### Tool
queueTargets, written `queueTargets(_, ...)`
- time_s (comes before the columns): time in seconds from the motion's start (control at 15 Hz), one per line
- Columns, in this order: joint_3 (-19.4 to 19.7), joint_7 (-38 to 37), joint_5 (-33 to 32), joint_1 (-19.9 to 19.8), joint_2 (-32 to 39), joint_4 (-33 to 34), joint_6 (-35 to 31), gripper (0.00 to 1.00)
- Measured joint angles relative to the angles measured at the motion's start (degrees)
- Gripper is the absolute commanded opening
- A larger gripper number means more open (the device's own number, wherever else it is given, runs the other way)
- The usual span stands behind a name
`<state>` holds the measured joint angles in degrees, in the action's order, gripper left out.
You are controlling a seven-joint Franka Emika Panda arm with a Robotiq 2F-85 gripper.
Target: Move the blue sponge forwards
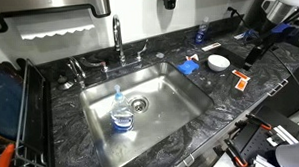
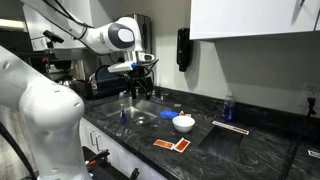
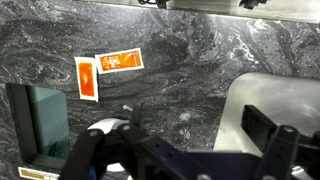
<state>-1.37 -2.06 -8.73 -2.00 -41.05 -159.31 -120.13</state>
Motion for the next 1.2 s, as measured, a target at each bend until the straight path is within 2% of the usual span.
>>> queueTargets(0.87, 0.31, -0.01, -0.01, -0.06, 0.33, 0.14, -0.11, 1.00)
queueTargets(1.0, 0.87, -0.01, -0.04, -0.24, 1.56, 0.39, -1.58, 1.00)
queueTargets(1.2, 2.39, 0.17, -0.04, -0.31, 5.58, 1.23, -7.21, 1.00)
